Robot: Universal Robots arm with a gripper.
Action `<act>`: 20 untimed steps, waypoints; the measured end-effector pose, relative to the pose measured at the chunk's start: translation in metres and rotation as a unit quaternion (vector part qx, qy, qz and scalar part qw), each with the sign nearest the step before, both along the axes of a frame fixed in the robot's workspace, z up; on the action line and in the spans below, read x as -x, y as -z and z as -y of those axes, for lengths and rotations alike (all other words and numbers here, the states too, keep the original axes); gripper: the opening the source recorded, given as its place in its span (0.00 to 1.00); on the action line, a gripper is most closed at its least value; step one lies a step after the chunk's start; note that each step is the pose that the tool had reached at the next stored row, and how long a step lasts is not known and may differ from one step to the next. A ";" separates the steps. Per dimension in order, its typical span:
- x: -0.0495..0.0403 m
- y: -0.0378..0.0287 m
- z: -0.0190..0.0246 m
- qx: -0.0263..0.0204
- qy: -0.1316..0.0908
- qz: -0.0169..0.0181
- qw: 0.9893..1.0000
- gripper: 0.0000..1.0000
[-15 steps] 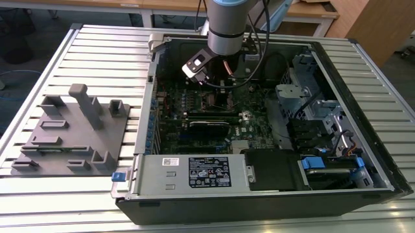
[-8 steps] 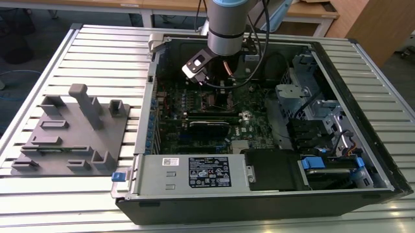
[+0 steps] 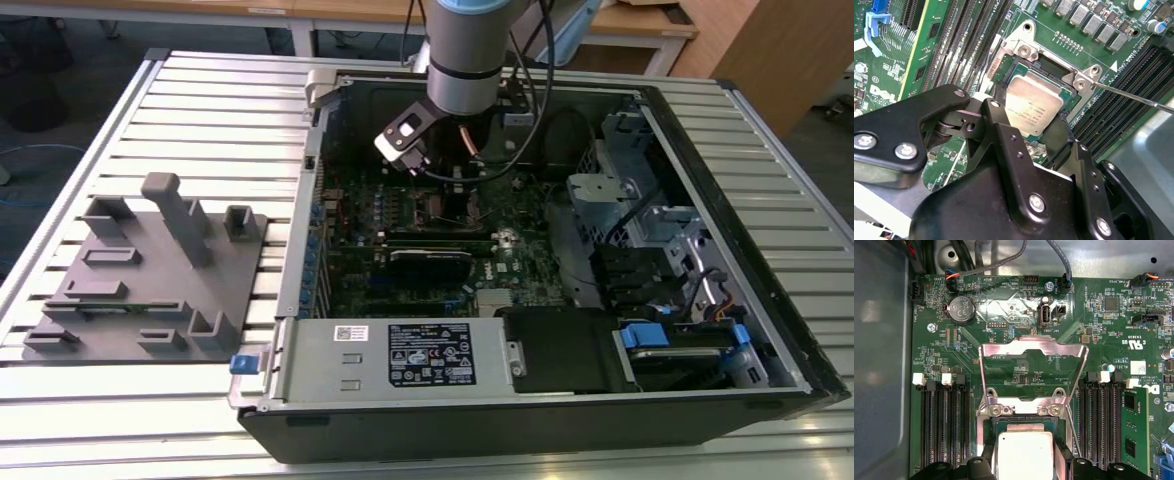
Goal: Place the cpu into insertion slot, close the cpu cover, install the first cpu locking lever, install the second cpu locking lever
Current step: 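Place the cpu into insertion slot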
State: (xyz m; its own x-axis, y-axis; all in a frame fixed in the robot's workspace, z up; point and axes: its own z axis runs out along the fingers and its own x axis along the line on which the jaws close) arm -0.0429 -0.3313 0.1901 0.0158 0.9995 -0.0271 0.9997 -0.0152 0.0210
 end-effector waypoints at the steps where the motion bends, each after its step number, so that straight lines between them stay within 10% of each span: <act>1: 0.0000 0.0001 0.0000 0.000 0.000 0.000 1.000 0.54; 20: 0.0000 -0.0046 0.0000 0.000 0.000 0.000 1.000 0.67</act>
